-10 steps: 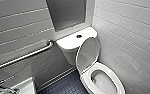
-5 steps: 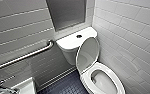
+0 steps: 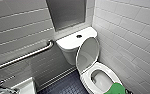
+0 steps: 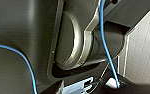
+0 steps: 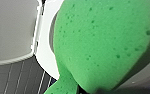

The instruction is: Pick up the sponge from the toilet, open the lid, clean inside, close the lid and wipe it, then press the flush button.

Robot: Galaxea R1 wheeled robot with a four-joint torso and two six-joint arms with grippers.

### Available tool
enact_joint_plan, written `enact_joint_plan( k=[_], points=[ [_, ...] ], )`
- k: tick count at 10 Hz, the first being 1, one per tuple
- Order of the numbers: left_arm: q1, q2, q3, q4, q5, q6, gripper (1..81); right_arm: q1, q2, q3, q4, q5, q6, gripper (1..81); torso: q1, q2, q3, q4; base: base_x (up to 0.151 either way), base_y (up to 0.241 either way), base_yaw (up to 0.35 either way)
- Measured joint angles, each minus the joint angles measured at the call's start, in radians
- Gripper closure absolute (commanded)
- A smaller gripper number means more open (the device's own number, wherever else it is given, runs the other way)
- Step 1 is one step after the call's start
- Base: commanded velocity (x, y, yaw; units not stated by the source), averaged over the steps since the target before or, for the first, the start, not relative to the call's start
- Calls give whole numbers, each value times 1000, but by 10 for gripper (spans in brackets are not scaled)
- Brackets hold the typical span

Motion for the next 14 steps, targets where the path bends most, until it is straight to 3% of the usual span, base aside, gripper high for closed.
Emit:
enact_joint_plan(
  k=[2,3,6,7,8,12,14],
  points=[
    [0,0,0,0,0,0,10,77,22,-7,17,-19,-3,811,0,0,0,6,0,0,0],
    [-2,0,0,0,0,0,10,115,57,-32,32,-29,-7,811,0,0,0,25,0,0,0],
    [1,1,0,0,-1,0,10,158,165,-124,120,-46,-64,811,0,0,0,122,0,0,0],
    [3,2,0,0,-1,0,10,168,196,-160,150,-57,-80,811,0,0,0,144,0,0,0],
    [3,5,0,0,-1,-1,10,182,218,-195,169,-70,-92,811,0,0,0,152,0,0,0],
    [3,6,-13,-1,-3,0,10,257,283,-330,222,-151,-107,811,0,0,0,151,0,0,0],
    [2,6,-18,-1,-4,-1,10,270,313,-429,253,-236,-108,811,0,0,-2,151,0,0,0]
  ],
)
